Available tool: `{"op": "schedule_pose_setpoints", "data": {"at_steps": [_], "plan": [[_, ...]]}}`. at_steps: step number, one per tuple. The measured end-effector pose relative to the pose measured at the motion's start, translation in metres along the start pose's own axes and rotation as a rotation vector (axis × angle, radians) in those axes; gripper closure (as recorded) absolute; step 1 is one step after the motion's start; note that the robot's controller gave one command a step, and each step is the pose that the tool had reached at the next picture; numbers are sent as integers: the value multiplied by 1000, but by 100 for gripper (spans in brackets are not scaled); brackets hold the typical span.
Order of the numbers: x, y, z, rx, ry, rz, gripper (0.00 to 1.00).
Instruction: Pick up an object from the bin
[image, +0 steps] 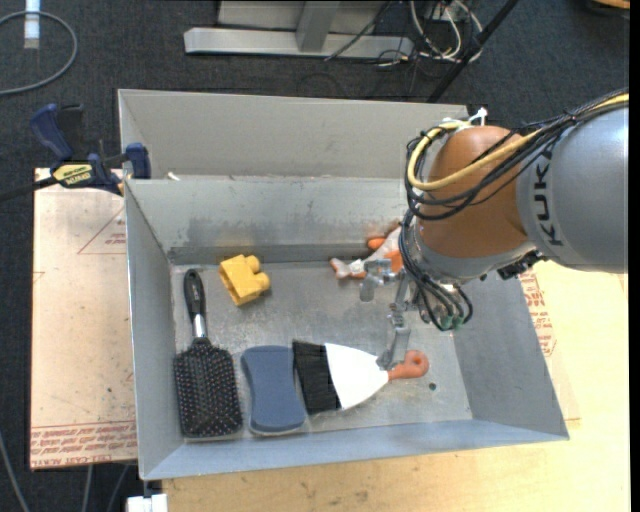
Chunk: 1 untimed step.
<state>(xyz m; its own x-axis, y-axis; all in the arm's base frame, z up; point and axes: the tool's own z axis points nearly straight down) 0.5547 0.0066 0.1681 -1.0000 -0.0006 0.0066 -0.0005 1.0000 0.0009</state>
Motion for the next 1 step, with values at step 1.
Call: {"op": "schedule_pose_setpoints", "data": {"at_steps": [1], "plan": [[-2,0,-4,0,-8,0,0]]}}
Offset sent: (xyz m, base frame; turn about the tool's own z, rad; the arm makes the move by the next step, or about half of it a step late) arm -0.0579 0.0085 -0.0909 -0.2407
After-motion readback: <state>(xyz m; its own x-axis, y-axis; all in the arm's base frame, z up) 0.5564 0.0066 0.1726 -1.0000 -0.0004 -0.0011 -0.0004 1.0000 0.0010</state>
